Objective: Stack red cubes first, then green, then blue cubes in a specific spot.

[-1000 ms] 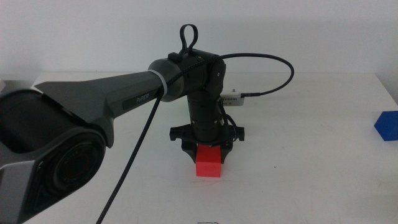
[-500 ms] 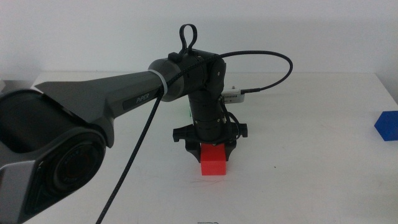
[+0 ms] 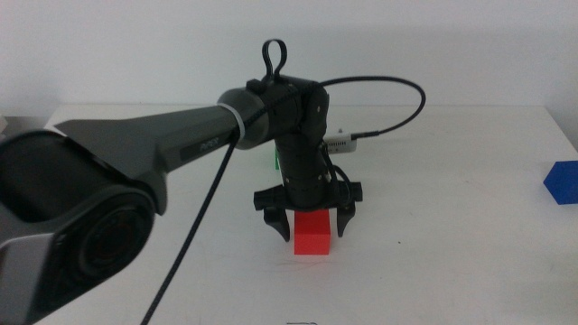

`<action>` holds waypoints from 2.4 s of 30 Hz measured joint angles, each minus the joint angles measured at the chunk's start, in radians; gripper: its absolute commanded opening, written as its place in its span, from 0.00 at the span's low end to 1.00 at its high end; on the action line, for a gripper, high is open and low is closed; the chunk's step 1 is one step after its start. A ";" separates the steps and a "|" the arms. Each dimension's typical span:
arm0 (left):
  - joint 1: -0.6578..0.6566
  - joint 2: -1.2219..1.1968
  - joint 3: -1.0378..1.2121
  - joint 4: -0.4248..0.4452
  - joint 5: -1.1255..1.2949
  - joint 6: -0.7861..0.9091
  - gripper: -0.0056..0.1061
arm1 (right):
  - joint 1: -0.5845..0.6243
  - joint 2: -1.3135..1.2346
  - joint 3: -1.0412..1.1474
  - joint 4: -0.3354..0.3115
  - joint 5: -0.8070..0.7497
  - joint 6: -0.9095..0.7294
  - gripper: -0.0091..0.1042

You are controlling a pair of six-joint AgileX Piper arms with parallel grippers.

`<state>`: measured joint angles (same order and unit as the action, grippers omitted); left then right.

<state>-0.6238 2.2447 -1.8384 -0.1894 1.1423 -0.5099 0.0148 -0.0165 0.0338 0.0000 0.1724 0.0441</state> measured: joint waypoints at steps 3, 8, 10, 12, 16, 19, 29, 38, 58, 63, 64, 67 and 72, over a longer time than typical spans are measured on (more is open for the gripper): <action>0.000 -0.053 0.002 0.009 0.004 0.000 0.89 | 0.000 0.000 0.000 0.000 0.000 0.000 0.91; 0.000 -0.174 0.002 0.093 -0.013 0.000 0.89 | 0.000 0.000 0.000 0.000 0.000 0.000 0.91; 0.000 -0.199 -0.004 0.141 -0.017 0.000 0.89 | 0.000 0.000 0.000 0.000 0.000 0.000 0.91; 0.003 -0.204 -0.028 0.189 -0.017 0.000 0.89 | 0.000 0.000 0.000 0.000 0.000 0.000 0.91; 0.031 -0.169 -0.113 0.263 -0.018 0.001 0.89 | 0.000 0.000 0.000 0.000 0.000 0.000 0.91; 0.063 -0.118 -0.198 0.276 -0.025 0.021 0.89 | 0.000 0.000 0.000 0.000 0.000 0.000 0.91; 0.118 0.105 -0.381 0.284 -0.083 0.057 0.89 | 0.000 0.000 0.000 0.000 0.000 0.000 0.91; 0.118 0.179 -0.385 0.280 -0.171 0.057 0.89 | 0.000 0.000 0.000 0.000 0.000 0.000 0.91; 0.120 0.210 -0.386 0.260 -0.232 0.057 0.34 | 0.000 0.000 0.000 0.000 0.000 0.000 0.91; 0.120 0.163 -0.386 0.254 -0.212 0.086 0.19 | 0.000 0.000 0.000 0.000 0.000 0.000 0.91; 0.120 0.149 -0.386 0.251 -0.196 0.088 0.17 | 0.000 0.000 0.000 0.000 0.000 0.000 0.91; 0.115 0.100 -0.377 0.246 -0.139 0.091 0.14 | 0.000 0.000 0.000 0.000 0.000 0.000 0.91; 0.042 -0.027 -0.225 0.378 -0.128 -0.025 0.14 | 0.000 0.000 0.000 0.000 0.000 0.000 0.91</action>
<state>-0.5817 2.2181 -2.0635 0.1882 1.0140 -0.5348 0.0148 -0.0165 0.0338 0.0000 0.1724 0.0441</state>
